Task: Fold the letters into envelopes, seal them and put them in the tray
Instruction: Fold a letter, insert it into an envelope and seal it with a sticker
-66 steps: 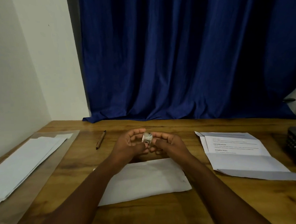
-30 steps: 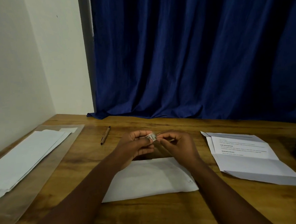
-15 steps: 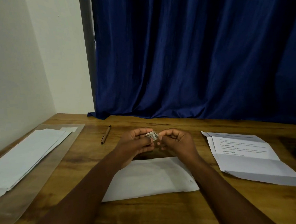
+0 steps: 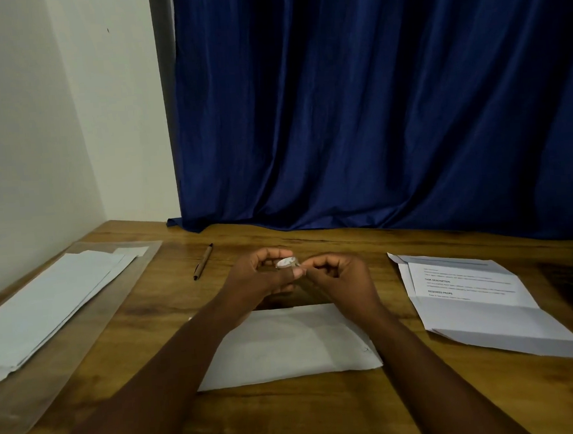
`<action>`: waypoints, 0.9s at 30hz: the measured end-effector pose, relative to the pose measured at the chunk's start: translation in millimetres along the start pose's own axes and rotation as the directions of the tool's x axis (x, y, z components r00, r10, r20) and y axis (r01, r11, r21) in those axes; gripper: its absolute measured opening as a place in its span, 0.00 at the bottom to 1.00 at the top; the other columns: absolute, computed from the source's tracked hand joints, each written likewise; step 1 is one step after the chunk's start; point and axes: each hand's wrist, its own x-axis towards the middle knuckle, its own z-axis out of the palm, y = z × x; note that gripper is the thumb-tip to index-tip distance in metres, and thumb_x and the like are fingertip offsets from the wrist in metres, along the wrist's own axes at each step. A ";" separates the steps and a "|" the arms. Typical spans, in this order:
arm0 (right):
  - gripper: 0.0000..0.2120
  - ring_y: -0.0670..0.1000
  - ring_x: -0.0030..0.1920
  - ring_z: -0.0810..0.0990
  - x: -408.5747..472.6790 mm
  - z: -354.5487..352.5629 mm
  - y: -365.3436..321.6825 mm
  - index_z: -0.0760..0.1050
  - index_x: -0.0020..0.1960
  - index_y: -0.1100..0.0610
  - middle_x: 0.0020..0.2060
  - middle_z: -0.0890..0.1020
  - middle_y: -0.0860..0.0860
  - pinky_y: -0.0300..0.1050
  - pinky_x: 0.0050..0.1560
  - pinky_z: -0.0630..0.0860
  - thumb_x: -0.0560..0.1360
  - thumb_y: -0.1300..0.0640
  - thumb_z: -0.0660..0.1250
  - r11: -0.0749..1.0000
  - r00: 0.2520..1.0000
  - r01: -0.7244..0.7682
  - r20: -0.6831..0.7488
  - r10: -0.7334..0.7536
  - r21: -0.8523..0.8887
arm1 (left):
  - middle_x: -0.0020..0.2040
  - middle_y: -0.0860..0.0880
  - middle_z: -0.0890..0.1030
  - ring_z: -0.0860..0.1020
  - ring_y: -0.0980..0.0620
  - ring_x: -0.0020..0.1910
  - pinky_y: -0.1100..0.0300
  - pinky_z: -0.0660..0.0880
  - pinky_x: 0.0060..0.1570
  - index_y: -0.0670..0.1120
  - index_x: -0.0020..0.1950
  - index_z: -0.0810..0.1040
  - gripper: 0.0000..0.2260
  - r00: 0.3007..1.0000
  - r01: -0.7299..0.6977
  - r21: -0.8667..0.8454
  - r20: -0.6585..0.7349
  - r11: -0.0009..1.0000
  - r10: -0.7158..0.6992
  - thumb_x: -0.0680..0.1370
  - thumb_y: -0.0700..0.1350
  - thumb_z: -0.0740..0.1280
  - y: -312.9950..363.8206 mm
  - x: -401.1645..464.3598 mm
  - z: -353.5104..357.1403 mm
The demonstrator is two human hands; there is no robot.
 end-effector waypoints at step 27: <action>0.08 0.52 0.37 0.86 8.5 -7.4 -3.5 0.81 0.55 0.64 0.43 0.88 0.59 0.43 0.35 0.83 0.77 0.61 0.73 0.842 0.943 -0.238 -0.093 0.320 0.483 | 0.57 0.42 0.84 0.84 0.42 0.56 0.46 0.82 0.57 0.45 0.66 0.78 0.15 0.995 0.053 -0.103 -0.081 0.993 -0.061 0.80 0.35 0.68 -3.0 14.0 -9.9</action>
